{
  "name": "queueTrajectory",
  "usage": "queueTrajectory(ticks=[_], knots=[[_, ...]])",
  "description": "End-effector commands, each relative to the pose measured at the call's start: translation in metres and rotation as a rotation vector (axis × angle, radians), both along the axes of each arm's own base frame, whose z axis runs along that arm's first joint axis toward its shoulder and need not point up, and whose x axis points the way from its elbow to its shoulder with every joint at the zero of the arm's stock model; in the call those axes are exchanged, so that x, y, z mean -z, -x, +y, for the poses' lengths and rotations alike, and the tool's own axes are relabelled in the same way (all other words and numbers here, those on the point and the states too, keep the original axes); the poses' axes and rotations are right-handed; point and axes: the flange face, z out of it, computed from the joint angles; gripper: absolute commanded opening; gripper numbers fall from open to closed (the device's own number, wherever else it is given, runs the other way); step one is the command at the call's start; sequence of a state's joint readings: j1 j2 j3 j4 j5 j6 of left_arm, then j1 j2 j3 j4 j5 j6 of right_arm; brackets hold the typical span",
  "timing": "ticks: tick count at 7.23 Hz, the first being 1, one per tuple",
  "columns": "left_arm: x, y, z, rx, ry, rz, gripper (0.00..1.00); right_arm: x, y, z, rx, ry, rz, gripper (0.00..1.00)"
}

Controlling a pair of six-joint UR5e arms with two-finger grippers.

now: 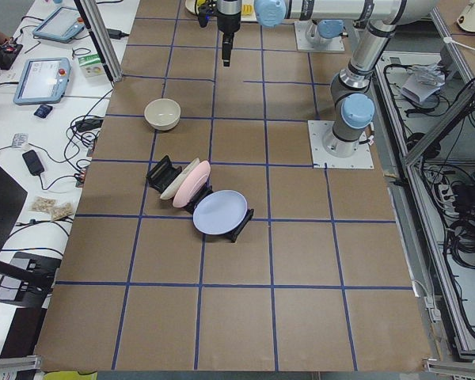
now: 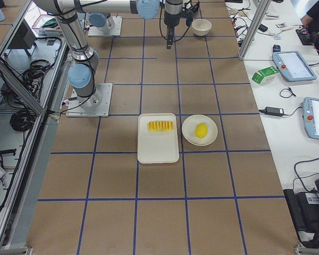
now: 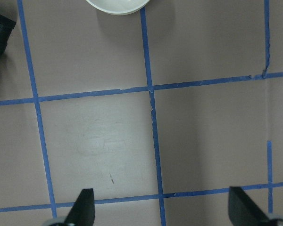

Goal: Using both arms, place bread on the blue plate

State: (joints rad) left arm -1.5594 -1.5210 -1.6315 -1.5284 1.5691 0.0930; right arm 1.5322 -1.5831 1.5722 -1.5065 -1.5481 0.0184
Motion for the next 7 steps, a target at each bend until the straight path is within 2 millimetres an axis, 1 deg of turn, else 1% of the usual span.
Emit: queueTrajectory(ticks=[1,2,3,4,5,6,7], knots=[[0.007,-0.003,-0.01,-0.005,-0.008,-0.003,1.0,0.001,0.0,0.0,0.0,-0.002,0.0,1.0],[0.006,-0.003,-0.007,0.002,-0.01,-0.006,1.0,0.001,0.0,0.0,-0.001,-0.004,0.006,1.0],[-0.005,-0.006,0.002,0.001,0.005,-0.014,1.0,0.002,0.002,-0.001,0.001,-0.007,0.012,1.0],[-0.007,-0.037,-0.002,-0.05,0.003,-0.078,1.0,0.002,0.002,-0.001,0.001,-0.007,0.012,1.0],[-0.013,-0.088,-0.005,-0.141,0.009,-0.169,1.0,0.003,0.002,-0.002,0.0,-0.005,0.015,1.0],[-0.012,-0.131,-0.003,-0.23,-0.01,-0.175,1.0,0.006,0.005,-0.006,-0.01,-0.003,0.009,1.0],[-0.008,-0.189,0.002,-0.344,-0.027,-0.172,1.0,0.018,0.009,-0.009,-0.001,-0.024,0.014,1.0]])
